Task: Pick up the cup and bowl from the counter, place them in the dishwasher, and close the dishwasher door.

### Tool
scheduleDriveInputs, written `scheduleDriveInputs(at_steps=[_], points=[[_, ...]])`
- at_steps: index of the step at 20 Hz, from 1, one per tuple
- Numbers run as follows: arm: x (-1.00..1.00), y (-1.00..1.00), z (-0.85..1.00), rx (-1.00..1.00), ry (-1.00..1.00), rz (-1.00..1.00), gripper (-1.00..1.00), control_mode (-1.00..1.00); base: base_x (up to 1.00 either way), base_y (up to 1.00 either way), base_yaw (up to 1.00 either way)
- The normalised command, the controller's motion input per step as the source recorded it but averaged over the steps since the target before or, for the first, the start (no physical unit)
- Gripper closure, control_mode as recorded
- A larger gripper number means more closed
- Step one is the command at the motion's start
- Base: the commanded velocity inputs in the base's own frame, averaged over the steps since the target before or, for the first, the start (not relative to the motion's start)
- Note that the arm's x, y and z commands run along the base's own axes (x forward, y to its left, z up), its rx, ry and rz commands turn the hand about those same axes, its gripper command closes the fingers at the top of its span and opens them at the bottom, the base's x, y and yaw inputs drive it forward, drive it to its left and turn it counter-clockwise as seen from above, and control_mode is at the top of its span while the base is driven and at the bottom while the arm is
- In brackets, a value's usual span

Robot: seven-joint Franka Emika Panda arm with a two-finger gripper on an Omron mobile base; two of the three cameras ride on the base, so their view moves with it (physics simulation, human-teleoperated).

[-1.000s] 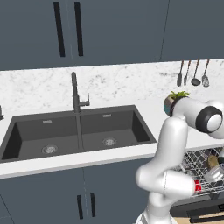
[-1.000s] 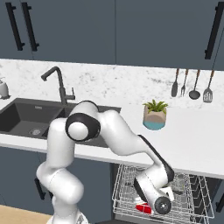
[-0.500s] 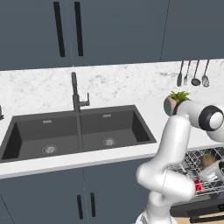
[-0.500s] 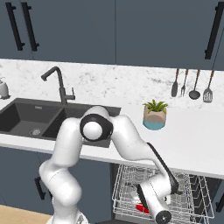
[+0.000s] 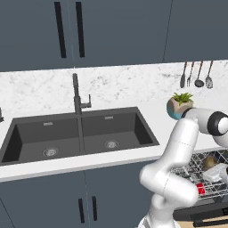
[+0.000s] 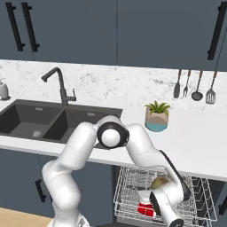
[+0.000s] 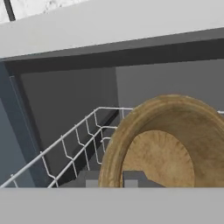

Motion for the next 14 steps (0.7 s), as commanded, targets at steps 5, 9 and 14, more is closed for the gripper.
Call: scheduleDriveInputs(at_steps=[5, 9, 14], points=[[0.34, 0.06, -0.25, 0.0, 0.17, 0.0, 1.0, -1.0, 0.0, 0.0, 0.0], [0.15, 0.0, -0.53, 0.0, 0.14, 0.0, 1.0, -1.0, 0.0, 0.0, 0.0], [0.07, 0.0, -0.48, 0.0, 0.06, 0.0, 1.0, -1.0, 0.0, 0.0, 0.0]])
